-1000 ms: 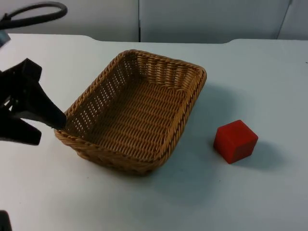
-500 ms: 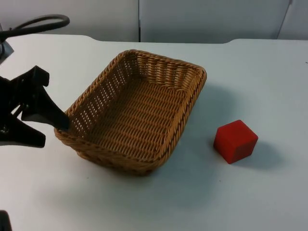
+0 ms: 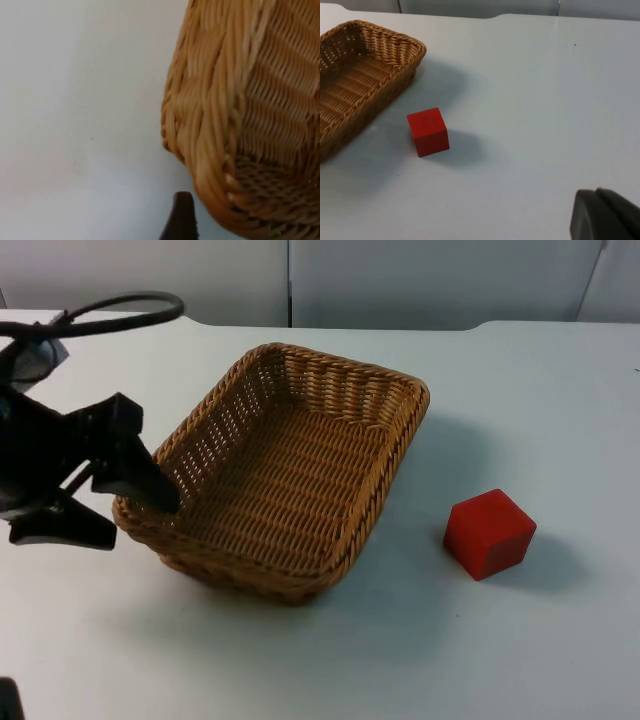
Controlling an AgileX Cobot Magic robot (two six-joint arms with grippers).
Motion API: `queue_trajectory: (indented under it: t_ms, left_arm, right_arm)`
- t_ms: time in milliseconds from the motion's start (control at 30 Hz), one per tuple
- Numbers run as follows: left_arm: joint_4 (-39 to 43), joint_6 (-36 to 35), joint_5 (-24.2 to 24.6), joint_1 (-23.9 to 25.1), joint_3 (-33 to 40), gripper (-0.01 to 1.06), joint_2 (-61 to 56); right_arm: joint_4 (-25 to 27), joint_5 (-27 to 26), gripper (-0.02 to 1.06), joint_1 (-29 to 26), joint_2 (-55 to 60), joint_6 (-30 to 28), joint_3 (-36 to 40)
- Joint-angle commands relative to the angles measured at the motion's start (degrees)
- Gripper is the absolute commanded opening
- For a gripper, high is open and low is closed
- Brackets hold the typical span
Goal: Pick up the basket with the left hand and place the cube into the basket with the right hand.
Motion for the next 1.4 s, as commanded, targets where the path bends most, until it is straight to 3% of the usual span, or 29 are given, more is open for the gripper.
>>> queue_trajectory:
  t_ms: [0,500,567,600,633,700,733,967,1200,1367]
  left_arm:
    - [-0.71,-0.37,-1.82,-1.78,-0.99,0.69,0.66]
    - [-1.63,-2.86,-6.27,-2.76,-4.22,0.64,6.93]
    - [-1.16,-2.75,-6.88,-2.76,-4.27,0.50,7.86]
    - [-1.07,-2.75,-7.43,-2.76,-4.27,0.38,8.10]
    - [-1.07,-2.75,-7.43,-2.76,-4.27,0.38,8.10]
    - [-0.64,-2.20,-7.87,-2.76,-4.37,0.07,8.10]
    - [0.07,-1.29,-7.54,-2.63,-4.83,0.00,8.10]
    - [2.23,-1.72,-8.22,-2.63,-6.33,0.00,4.76]
    - [3.36,-5.39,-12.91,-2.63,-7.35,0.00,-0.98]
    - [5.70,-9.05,-12.50,-2.63,-8.98,0.00,-2.45]
  right_arm:
    - [0.16,-0.50,0.00,-0.42,-0.16,-0.12,0.27]
    - [0.16,-0.50,0.00,-0.42,-0.16,-0.12,0.27]
    - [0.16,-0.50,0.00,-0.42,-0.16,-0.12,0.27]
    - [0.16,-0.50,0.00,-0.42,-0.16,-0.12,0.27]
    - [0.16,-0.50,0.00,-0.42,-0.16,-0.12,0.27]
    - [0.16,-0.50,0.00,-0.42,-0.16,-0.12,0.27]
    - [0.16,-0.50,0.00,-0.42,-0.16,-0.12,0.27]
    - [0.16,-0.50,0.00,-0.42,-0.16,-0.12,0.27]
    - [0.16,-0.50,0.00,-0.42,-0.16,-0.12,0.27]
    - [0.16,-0.50,0.00,-0.42,-0.16,-0.12,0.27]
